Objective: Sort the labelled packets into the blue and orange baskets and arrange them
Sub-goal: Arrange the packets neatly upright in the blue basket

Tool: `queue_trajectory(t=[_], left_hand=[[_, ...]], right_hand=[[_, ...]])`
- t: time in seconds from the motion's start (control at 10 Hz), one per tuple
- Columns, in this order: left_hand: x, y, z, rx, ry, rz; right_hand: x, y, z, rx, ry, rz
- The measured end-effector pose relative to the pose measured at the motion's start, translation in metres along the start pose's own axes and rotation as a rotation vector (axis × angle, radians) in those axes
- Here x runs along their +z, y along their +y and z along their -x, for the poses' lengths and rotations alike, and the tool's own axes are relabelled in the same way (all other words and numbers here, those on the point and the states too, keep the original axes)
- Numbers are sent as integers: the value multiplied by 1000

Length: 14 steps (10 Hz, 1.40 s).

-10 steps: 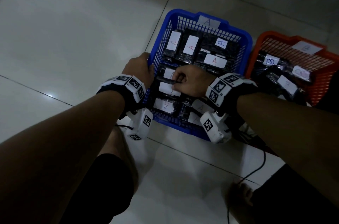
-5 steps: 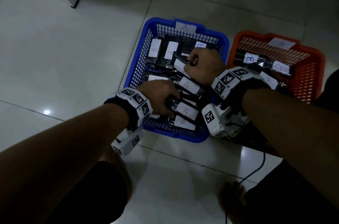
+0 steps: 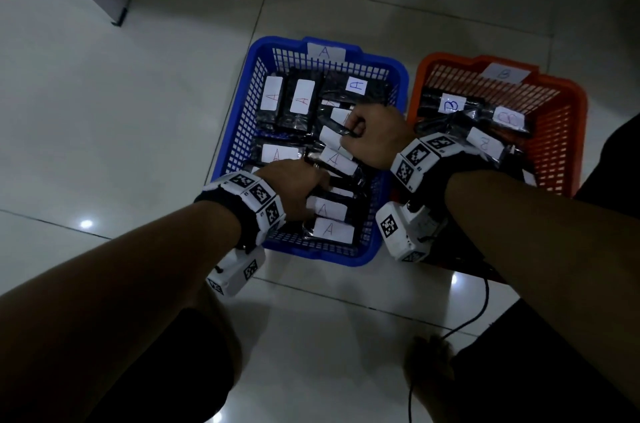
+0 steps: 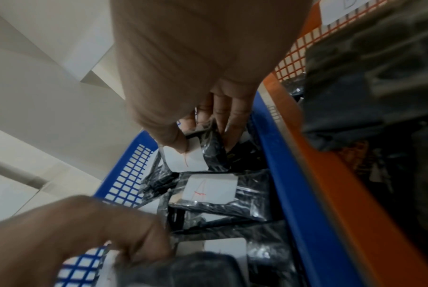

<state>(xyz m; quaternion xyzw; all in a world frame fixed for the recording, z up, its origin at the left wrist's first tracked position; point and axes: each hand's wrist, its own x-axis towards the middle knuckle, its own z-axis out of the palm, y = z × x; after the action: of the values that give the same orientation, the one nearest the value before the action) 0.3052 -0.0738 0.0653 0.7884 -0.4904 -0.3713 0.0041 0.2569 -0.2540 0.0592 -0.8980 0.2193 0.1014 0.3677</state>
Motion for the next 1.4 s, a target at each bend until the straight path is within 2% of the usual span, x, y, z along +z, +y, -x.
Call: queue_trajectory(t=[0.2, 0.4, 0.5, 0.6, 0.8, 0.9, 1.0, 1.1, 1.2, 1.3, 1.4], left_hand=[[-3, -12, -2, -134, -140, 121], [-13, -33, 5, -294, -400, -142], [-11, -44, 5, -236, -465, -279], [-1, -47, 3, -254, -333, -105], [-17, -36, 8, -181, -268, -99], [-25, -27, 4, -94, -4, -141], [-26, -11, -7, 20, 100, -125], [-14, 1, -22, 32, 7, -146], [-7, 4, -31, 14, -5, -131], [-12, 0, -33, 68, 13, -82], [-16, -5, -32, 95, 274, -73]], right_hand=[[1, 3, -3, 21, 9, -10], [6, 6, -5, 19, 10, -13], [6, 6, -5, 11, 8, -10], [8, 7, -5, 11, 14, -14], [8, 9, -2, 12, 100, -74], [8, 9, 1, -28, 134, -85], [1, 10, 2, -74, 195, -74], [-6, 14, 2, -79, 244, -77], [-7, 18, 3, -77, 266, -72], [-6, 20, 6, -80, 251, -86], [-6, 20, 8, -102, 261, -94]])
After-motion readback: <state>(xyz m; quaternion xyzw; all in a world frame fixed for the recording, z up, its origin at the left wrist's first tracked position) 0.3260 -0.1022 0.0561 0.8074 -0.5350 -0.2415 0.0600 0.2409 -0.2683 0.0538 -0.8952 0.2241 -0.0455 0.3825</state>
